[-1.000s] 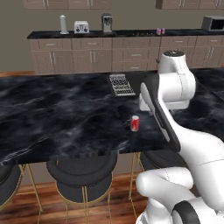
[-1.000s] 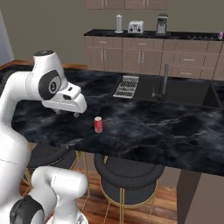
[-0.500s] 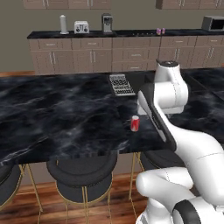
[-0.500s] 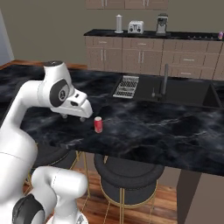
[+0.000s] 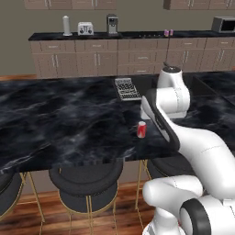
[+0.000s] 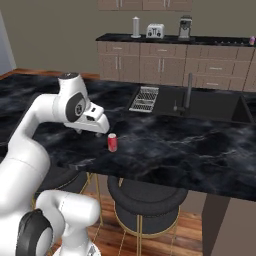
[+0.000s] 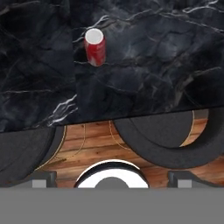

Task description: Four empty soda cans are scattered around the kitchen. Gather all the cans and cluster them next to the stove for recycling.

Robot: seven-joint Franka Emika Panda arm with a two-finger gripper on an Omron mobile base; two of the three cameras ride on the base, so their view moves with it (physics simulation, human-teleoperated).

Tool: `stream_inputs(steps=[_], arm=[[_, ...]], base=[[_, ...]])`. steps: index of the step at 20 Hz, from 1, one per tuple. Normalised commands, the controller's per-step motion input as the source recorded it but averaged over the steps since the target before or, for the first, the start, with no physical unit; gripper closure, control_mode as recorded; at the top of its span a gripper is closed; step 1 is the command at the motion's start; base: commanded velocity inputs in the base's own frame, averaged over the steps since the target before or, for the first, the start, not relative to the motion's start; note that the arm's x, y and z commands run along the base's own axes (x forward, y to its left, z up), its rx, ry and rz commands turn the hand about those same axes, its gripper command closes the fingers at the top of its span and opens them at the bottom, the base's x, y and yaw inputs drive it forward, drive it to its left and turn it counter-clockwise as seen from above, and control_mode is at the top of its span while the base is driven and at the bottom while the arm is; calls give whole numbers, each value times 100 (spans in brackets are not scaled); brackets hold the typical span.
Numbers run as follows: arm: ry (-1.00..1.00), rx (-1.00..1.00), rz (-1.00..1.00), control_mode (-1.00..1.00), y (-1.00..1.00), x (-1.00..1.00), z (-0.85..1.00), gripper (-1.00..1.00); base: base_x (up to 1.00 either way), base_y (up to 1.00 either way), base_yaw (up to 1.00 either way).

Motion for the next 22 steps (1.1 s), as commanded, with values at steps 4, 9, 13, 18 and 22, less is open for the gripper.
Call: stream_inputs(steps=[4, 9, 13, 18, 22], arm=[[0, 1, 0, -100, 0, 25, -13, -100], [1, 0, 0, -100, 0, 22, -12, -100], [1, 4, 0, -100, 0, 22, -10, -100], [4, 9, 3, -100, -3, 19, -10, -100], [6, 6, 6, -100, -1, 24, -16, -100]], base=[[0, 0, 0], [0, 0, 0], [0, 0, 0], [0, 0, 0], [0, 0, 0]])
